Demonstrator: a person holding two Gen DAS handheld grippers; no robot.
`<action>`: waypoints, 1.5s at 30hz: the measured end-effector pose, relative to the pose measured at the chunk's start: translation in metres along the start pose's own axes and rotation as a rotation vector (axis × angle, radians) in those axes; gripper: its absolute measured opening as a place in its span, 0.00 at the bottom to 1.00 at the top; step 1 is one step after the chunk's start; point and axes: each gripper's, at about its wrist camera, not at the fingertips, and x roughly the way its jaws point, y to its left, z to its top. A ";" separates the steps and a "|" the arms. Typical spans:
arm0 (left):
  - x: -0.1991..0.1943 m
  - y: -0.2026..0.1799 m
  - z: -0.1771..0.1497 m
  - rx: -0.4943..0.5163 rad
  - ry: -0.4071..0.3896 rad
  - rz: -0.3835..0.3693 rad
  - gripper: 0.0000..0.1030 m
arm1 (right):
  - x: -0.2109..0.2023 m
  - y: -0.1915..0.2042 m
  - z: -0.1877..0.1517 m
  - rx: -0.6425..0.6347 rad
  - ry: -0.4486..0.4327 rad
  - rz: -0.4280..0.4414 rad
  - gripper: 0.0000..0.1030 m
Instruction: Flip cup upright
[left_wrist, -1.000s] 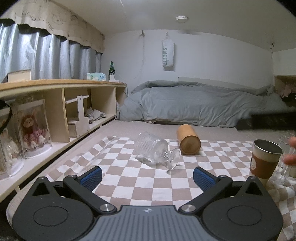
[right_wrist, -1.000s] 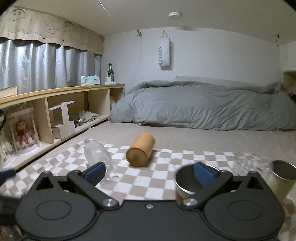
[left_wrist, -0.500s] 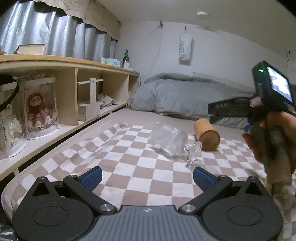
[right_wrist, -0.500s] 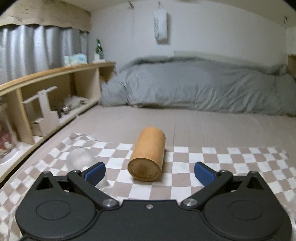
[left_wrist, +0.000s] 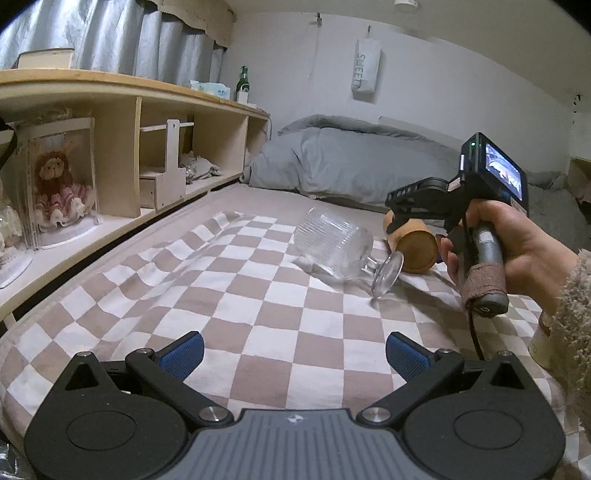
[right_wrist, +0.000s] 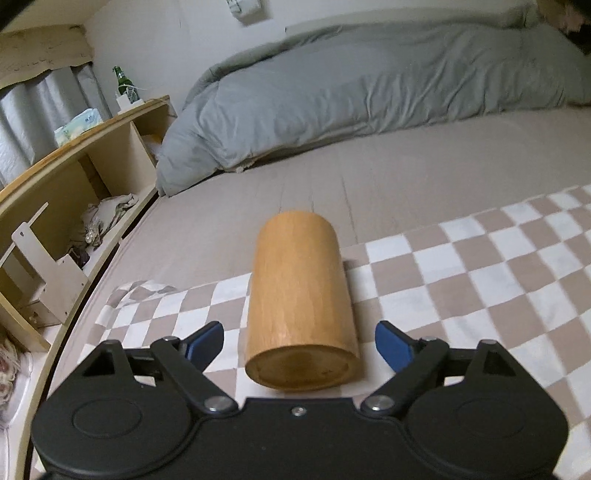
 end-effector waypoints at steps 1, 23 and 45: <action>0.000 0.000 0.000 0.001 0.000 0.001 1.00 | 0.003 0.000 0.000 -0.001 0.013 0.003 0.82; -0.013 0.016 0.003 -0.174 -0.037 -0.018 1.00 | -0.095 -0.023 -0.072 -0.163 0.060 -0.014 0.68; 0.032 -0.024 0.034 -0.296 0.146 -0.347 0.98 | -0.165 -0.080 -0.115 -0.185 0.037 0.164 0.76</action>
